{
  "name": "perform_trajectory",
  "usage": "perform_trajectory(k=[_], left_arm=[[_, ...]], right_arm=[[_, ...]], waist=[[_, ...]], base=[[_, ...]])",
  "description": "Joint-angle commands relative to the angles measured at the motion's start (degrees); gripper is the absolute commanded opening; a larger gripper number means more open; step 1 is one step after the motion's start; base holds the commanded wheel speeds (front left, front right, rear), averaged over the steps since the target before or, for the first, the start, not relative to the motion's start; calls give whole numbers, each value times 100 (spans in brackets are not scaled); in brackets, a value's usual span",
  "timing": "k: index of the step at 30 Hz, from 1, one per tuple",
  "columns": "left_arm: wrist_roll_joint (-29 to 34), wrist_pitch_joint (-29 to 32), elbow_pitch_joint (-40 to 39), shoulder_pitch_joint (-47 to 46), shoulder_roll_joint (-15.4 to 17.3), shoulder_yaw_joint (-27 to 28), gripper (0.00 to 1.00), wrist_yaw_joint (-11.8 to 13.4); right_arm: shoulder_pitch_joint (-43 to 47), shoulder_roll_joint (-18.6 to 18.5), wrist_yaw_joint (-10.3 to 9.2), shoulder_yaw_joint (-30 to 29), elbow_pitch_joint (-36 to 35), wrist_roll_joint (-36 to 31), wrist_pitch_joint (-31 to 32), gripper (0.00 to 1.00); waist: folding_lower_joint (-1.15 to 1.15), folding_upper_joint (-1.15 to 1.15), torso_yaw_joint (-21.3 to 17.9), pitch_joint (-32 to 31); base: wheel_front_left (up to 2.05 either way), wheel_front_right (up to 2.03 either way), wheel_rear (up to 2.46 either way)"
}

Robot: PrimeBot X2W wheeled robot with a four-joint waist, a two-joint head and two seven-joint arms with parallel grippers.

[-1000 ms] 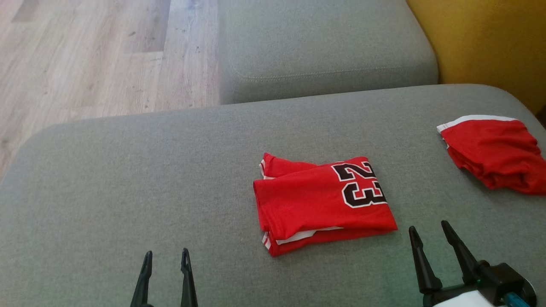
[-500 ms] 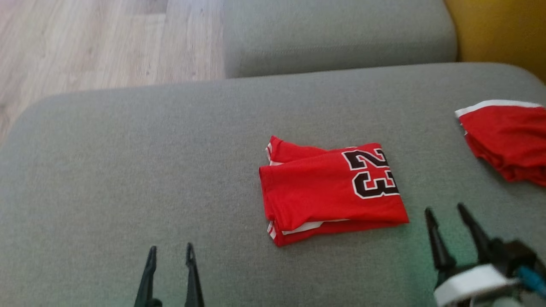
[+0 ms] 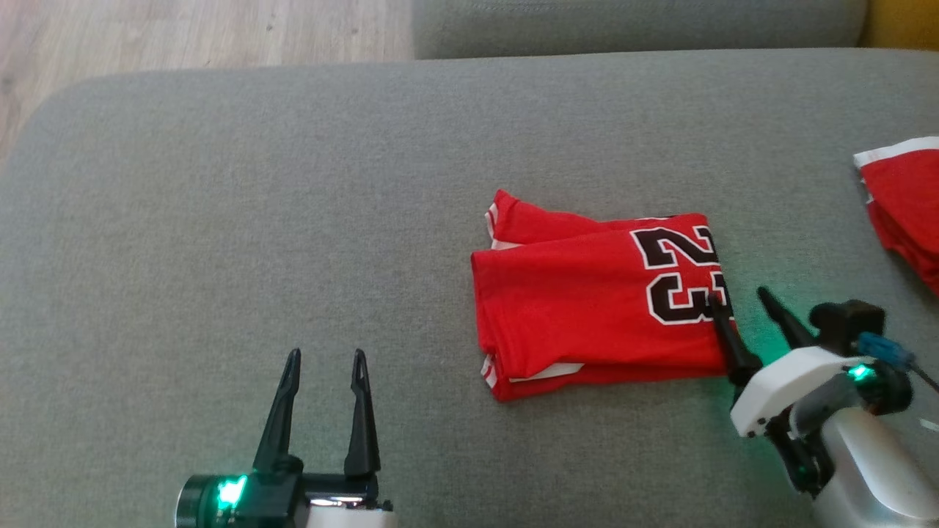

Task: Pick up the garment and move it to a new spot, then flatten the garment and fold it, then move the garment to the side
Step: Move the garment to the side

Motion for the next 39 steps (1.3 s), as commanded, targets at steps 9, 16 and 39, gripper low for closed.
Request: perform_trajectory(k=[9,16,39], left_arm=[[179,-54,-211,-265,-50,69,100,-30],[147,-54,-275,-439,-50,54,100,37],[110,-54,-46,-1136,-50,-64,100,65]], right_arm=[[-710,-271,37,970,558,984,190,0],[-1436,-1157,37,1161,348,1123,240,0],[-1245,-2647,37,-379,-586,804,529,100]], waist=[[-1,0,-33,177],[-1,0,-440,570],[-1,0,-919,954]], base=[[0,0,0],[0,0,0],[0,0,0]])
